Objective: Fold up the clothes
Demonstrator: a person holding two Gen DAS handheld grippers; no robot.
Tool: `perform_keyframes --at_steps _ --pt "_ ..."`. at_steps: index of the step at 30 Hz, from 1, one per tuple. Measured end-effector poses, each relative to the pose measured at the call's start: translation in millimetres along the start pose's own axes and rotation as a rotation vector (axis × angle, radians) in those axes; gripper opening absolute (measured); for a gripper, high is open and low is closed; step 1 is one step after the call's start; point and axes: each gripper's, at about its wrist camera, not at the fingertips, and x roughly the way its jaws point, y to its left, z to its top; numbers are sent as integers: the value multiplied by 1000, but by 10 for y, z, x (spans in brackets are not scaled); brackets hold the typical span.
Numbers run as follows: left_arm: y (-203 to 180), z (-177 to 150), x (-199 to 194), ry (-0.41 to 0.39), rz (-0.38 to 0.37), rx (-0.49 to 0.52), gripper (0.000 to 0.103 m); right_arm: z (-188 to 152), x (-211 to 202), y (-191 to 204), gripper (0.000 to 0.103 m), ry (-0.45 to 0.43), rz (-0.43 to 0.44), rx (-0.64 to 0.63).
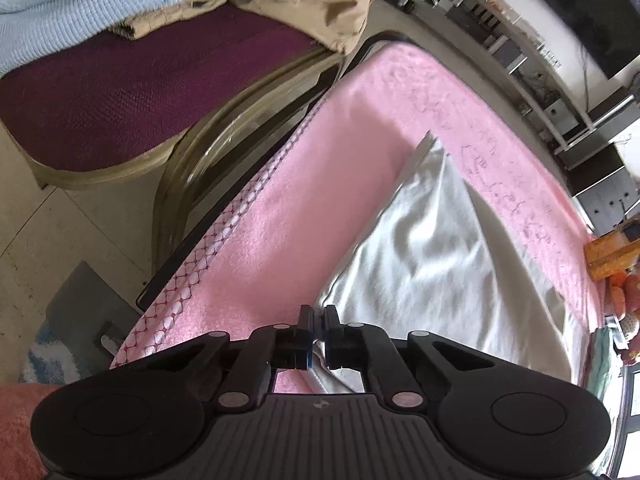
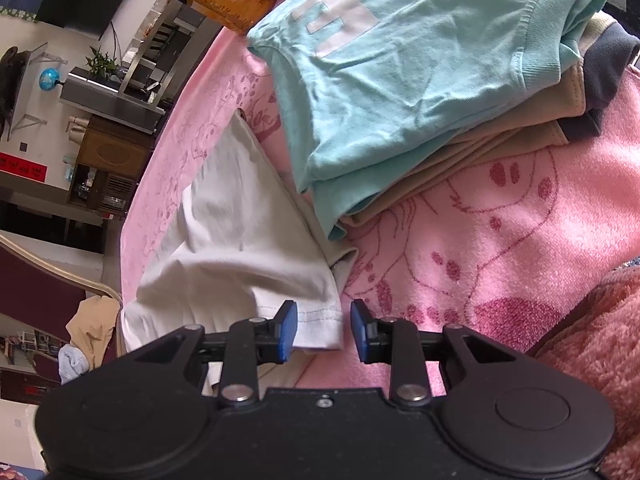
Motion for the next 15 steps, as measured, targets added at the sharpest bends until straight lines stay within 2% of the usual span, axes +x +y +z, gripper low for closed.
perform_keyframes --at_steps 4,8,10,12,15 --pt "84 27 -113 -32 -46 -38 3 -1 -22 -16 32 2 13 14" --pt "171 53 -129 -29 -71 -88 3 -11 -16 -13 31 -2 8 19" --pt "182 56 -129 -26 -69 -94 3 -18 -4 1 24 -10 -5 10" --pt "178 54 -131 -24 -63 -90 3 -28 11 14 7 -10 -13 -1" --pt "168 66 -127 -21 -49 -85 3 -31 -45 52 5 -38 18 -21"
